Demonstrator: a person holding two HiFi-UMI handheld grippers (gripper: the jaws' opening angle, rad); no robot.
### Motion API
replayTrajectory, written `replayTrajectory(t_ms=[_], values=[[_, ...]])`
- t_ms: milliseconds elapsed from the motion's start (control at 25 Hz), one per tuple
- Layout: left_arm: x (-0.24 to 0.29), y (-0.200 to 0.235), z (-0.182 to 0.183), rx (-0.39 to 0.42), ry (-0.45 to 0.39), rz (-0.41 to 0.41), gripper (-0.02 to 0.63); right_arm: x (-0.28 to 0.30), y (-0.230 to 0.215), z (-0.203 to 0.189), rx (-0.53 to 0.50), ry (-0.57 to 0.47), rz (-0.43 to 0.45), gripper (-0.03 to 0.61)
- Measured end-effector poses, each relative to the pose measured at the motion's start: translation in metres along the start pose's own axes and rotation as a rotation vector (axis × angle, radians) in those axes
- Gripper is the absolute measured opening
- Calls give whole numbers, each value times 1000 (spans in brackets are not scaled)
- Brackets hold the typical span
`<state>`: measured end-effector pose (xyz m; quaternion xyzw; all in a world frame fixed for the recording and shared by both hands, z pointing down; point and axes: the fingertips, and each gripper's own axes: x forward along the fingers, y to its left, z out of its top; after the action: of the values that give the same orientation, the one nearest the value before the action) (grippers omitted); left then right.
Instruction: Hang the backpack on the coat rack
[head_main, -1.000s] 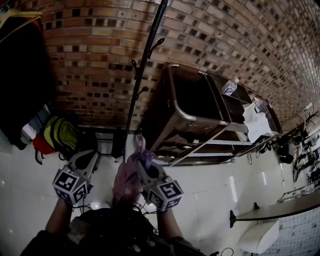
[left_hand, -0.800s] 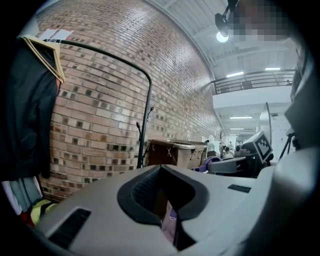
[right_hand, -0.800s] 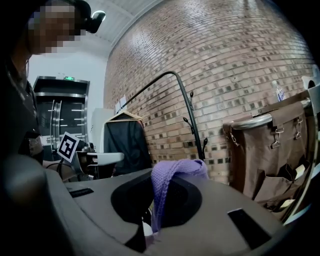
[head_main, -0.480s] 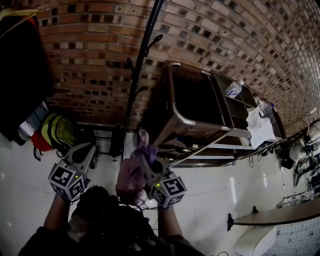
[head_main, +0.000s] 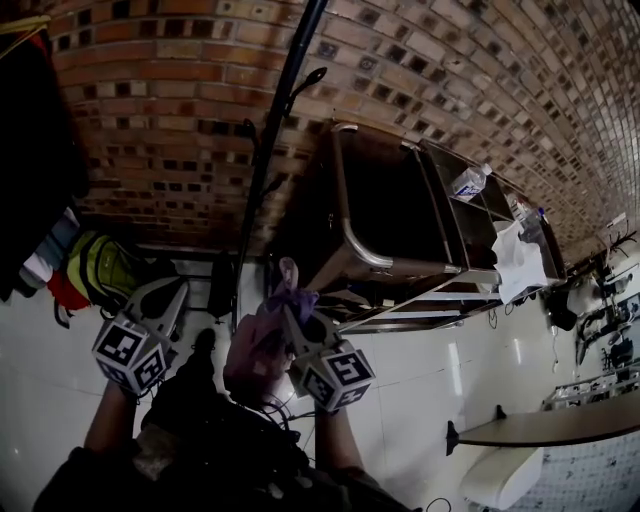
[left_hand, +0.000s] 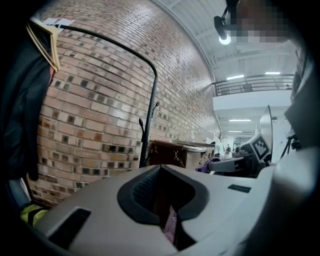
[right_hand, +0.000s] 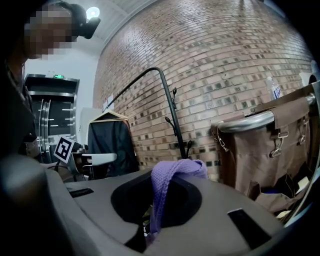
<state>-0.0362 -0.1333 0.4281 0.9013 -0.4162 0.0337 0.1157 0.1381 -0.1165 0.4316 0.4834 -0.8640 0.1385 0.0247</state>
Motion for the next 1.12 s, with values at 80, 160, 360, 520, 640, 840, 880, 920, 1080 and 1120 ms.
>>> replayTrajectory(t_ms=[80,160,360,520,640,840,880,920,1080,1120], values=[[16,13,2,-5,0,-14,35,16,-9,3,1,5,-11,15],[33,27,2,-8,8,-30,35,32,-18,6,3,11,-24,15],[75,62,10,-17,1,-52,35,74,-48,11,2,27,-50,15],[102,84,23,-30,17,-59,35,110,-61,30,-8,30,-49,15],[119,99,27,-40,22,-70,35,133,-71,41,-23,35,-49,15],[141,116,34,-23,42,-95,35,166,-86,55,-29,31,-62,15],[146,120,35,-20,44,-101,35,171,-90,58,-26,29,-69,15],[151,124,37,-20,46,-109,35,176,-93,62,-25,27,-76,15],[169,141,47,-17,41,-135,35,197,-106,71,-11,30,-98,15],[173,146,50,-17,39,-139,35,202,-110,73,-6,34,-104,15]])
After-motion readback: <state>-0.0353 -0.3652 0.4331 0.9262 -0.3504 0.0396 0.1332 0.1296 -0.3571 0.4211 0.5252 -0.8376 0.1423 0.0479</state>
